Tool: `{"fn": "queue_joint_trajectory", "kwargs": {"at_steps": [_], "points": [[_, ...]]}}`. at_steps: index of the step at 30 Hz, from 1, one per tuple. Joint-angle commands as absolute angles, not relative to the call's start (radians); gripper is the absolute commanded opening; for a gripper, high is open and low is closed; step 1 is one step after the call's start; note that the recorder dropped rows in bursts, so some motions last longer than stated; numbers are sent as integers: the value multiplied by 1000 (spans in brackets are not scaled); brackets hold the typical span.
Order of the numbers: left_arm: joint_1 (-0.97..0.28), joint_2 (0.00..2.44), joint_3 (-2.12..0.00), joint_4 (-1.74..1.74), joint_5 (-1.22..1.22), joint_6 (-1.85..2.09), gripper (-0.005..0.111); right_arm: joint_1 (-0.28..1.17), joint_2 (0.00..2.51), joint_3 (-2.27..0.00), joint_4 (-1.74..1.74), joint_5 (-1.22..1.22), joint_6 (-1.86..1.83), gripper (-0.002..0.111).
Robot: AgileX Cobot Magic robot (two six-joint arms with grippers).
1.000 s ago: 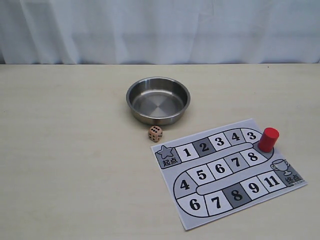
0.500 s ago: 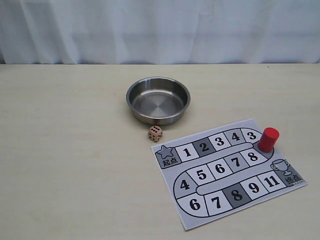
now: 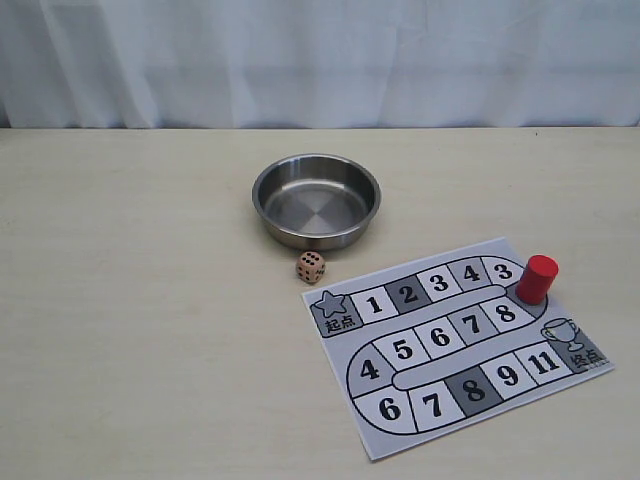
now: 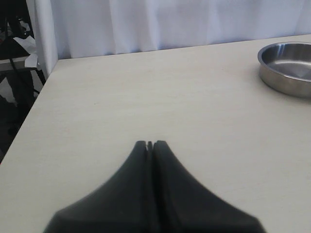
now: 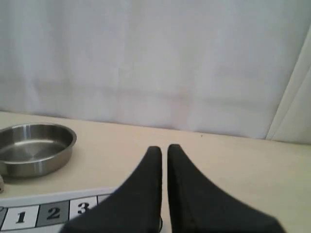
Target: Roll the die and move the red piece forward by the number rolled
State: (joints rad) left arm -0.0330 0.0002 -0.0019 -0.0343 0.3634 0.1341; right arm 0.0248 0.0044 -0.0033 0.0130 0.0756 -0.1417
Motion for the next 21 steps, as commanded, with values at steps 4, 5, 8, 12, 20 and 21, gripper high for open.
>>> {"fn": "queue_joint_trajectory", "kwargs": {"at_steps": [4,5,8,12,20,21], "points": [[-35,0,0,-39,354,130,0,25,0,0,14,197,-143,4],[-35,0,0,-39,354,130,0,25,0,0,14,216,-143,4],[-35,0,0,-39,354,130,0,25,0,0,14,248,-143,4],[-35,0,0,-39,354,130,0,25,0,0,14,249,-143,4],[-35,0,0,-39,354,130,0,25,0,0,10,241,-142,4],[-35,0,0,-39,354,130,0,25,0,0,10,241,-142,4]]}}
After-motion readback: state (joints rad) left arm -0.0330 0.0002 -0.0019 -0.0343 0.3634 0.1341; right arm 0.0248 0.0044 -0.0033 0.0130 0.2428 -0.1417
